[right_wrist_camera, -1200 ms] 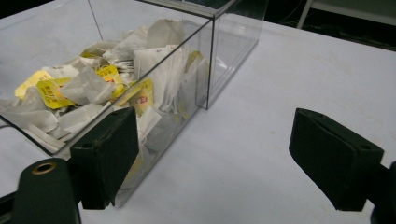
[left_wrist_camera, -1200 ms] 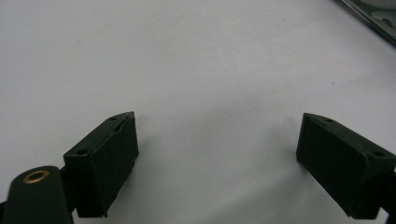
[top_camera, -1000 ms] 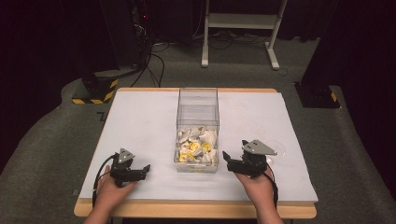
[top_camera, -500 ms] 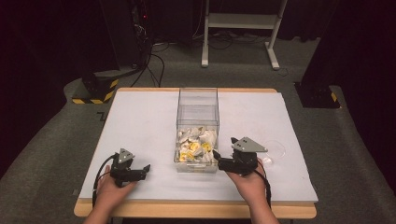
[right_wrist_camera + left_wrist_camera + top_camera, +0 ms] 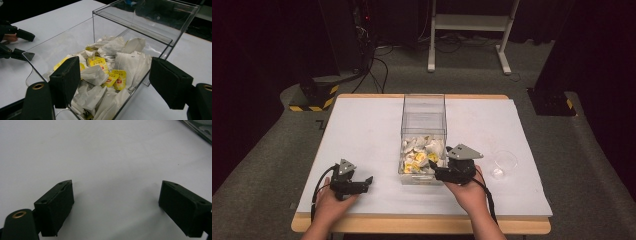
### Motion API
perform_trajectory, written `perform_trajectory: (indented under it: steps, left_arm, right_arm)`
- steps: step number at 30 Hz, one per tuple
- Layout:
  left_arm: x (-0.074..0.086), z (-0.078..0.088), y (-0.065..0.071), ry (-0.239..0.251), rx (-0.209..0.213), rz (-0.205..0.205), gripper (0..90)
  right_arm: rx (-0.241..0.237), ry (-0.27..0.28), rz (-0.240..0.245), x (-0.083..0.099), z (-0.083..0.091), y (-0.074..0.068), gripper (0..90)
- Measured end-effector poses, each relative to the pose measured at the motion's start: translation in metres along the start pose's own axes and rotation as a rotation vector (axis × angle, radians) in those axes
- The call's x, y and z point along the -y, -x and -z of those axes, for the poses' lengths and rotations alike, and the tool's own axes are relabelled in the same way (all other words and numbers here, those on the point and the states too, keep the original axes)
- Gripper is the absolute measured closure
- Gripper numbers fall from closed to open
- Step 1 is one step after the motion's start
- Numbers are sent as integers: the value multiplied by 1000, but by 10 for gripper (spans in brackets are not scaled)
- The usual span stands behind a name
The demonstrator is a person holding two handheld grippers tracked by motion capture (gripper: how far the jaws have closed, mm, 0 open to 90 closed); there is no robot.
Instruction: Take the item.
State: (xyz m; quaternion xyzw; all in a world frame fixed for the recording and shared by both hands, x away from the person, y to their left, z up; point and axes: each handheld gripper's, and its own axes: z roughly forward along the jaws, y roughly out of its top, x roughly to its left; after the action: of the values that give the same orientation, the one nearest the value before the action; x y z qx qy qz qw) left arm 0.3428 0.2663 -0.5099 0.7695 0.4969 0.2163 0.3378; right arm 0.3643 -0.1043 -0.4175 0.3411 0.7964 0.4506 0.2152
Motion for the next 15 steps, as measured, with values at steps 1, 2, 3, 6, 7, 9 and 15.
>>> perform_trajectory:
  steps: [1, 2, 3, 6, 7, 9, 15]
  left_arm:
    - [0, 0, 0, 0, 0, 0, 130]
    - [0, 0, 0, 0, 0, 0, 130]
    - [0, 0, 0, 0, 0, 0, 130]
    - [0, 0, 0, 0, 0, 0, 130]
    - [0, 0, 0, 0, 0, 0, 130]
    - [0, 0, 0, 0, 0, 0, 130]
    - [0, 0, 0, 0, 0, 0, 130]
  right_arm:
    - [-6, -1, 0, 0, -2, -1, 268]
    - [-9, -8, -1, -1, -4, -1, 271]
    - [-9, -11, -1, -1, -5, -2, 271]
    - [-15, -15, 1, -2, -9, -3, 277]
    - [-14, -16, 2, -2, -10, -4, 281]
    - [-20, -20, 5, -3, -12, -5, 297]
    - [-26, -56, 2, -3, -20, -6, 329]
